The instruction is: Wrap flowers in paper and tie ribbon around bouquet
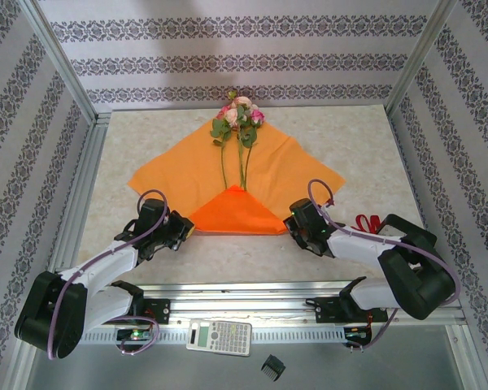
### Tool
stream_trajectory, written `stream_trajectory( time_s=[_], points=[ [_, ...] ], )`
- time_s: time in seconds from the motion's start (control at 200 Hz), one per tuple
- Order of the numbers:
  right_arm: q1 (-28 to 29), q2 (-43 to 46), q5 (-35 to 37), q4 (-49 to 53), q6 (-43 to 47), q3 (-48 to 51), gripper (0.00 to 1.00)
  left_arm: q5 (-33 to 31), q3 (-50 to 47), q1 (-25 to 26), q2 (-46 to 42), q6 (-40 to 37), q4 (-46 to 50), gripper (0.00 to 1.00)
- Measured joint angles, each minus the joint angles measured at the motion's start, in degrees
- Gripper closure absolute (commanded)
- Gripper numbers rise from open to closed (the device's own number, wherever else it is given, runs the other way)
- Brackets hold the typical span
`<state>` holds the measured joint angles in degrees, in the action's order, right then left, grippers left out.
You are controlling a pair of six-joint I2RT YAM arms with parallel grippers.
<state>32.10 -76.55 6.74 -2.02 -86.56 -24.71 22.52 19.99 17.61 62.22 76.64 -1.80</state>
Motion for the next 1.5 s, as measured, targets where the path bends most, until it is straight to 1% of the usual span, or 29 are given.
stream_trajectory(
  time_s=[0.04, 0.12, 0.17, 0.245, 0.32, 0.415, 0.455, 0.485, 0.52, 0.53, 0.565, 0.649, 0.729, 0.764, 0.869, 0.904, 0.969, 0.994, 1.069, 1.109, 1.209, 1.289, 1.374, 1.499],
  points=[
    [0.0, 0.0, -0.2, 0.9, 0.1, -0.1, 1.00, 0.2, 0.0, 0.0, 0.0, -0.3, 0.0, 0.82],
    [-0.1, 0.0, -0.2, 2.5, 0.6, -0.8, 1.00, -0.2, -0.2, -0.4, 0.0, -1.0, 0.2, 0.74],
    [-0.1, 0.0, -0.2, 3.2, 1.0, -1.0, 1.00, -0.2, -0.4, -0.9, 0.0, -1.7, 0.5, 0.70],
    [-0.1, 0.0, -0.1, 3.9, 1.3, -1.3, 1.00, -0.2, -0.7, -2.1, 0.0, -2.6, 1.1, 0.70],
    [-0.1, 0.0, -0.2, 4.4, 1.3, -1.5, 1.00, -0.2, -0.7, -3.6, 0.2, -3.9, 1.4, 0.77],
    [-0.1, 0.0, -0.2, 4.9, 1.4, -1.7, 1.00, -0.1, -0.7, -5.0, 0.9, -5.4, 1.4, 0.93],
    [-0.1, 0.0, -0.2, 5.3, 1.5, -1.9, 0.90, 0.0, -0.7, -5.4, 1.1, -6.3, 1.4, 0.98],
    [-0.1, 0.0, -0.3, 5.9, 1.5, -2.1, 0.81, 0.1, -0.7, -5.4, 1.3, -6.8, 1.5, 1.00],
    [-0.2, 0.0, -0.4, 6.7, 1.7, -2.4, 0.73, 0.2, -0.7, -5.4, 1.3, -7.3, 1.5, 1.00],
    [-0.2, 0.0, -0.4, 6.9, 1.9, -2.5, 0.69, 0.2, -0.7, -5.4, 1.3, -7.3, 1.4, 1.00],
    [-0.4, 0.0, -0.6, 7.8, 2.1, -3.1, 0.62, 0.3, -0.7, -5.4, 1.3, -7.7, 1.5, 1.00],
    [-0.5, 1.5, -1.2, 11.5, 3.4, -5.2, 0.53, 0.9, -0.7, -5.6, 1.3, -8.2, 1.5, 1.00],
    [-0.5, 5.3, -1.2, 17.2, 5.3, -7.1, 0.50, 1.3, -0.7, -5.7, 0.7, -8.8, 2.2, 1.00],
    [-0.5, 7.4, -1.2, 19.9, 6.4, -8.2, 0.50, 1.4, -0.7, -5.7, 0.1, -9.0, 2.8, 1.00],
    [0.1, 12.2, -1.4, 26.4, 11.1, -12.4, 0.56, 1.5, -1.0, -5.7, -2.0, -9.2, 3.3, 1.00],
    [0.8, 12.7, -1.7, 27.7, 13.1, -14.0, 0.60, 1.5, -1.4, -5.7, -2.6, -9.2, 3.2, 1.00],
    [2.8, 12.0, -2.9, 28.3, 16.7, -16.7, 0.72, 1.5, -2.1, -5.7, -3.2, -9.2, 3.3, 1.00],
    [3.9, 11.0, -3.5, 28.0, 17.6, -17.6, 0.75, 1.5, -2.3, -5.7, -3.2, -9.2, 3.3, 1.00],
    [7.6, 5.2, -7.0, 26.4, 21.7, -21.0, 0.82, 1.5, -2.6, -5.7, -3.4, -9.2, 3.8, 1.00],
    [9.7, 0.1, -9.4, 25.6, 23.9, -24.0, 0.85, 1.5, -2.6, -5.7, -3.4, -9.3, 4.0, 1.00],
    [14.5, -15.1, -15.6, 24.2, 28.2, -34.8, 0.89, 1.5, -2.6, -5.7, -3.4, -10.2, 4.2, 1.00],
    [17.2, -24.8, -18.9, 23.4, 30.2, -42.7, 0.90, 1.5, -2.6, -5.7, -3.4, -11.2, 4.4, 1.00],
    [18.8, -30.9, -20.8, 23.3, 31.5, -46.8, 0.91, 1.4, -2.2, -5.5, -3.3, -12.9, 5.1, 1.00],
    [18.2, -36.6, -22.9, 25.0, 32.5, -49.7, 0.91, 0.9, -0.8, -4.3, -3.5, -16.2, 6.5, 1.00]
  ],
)
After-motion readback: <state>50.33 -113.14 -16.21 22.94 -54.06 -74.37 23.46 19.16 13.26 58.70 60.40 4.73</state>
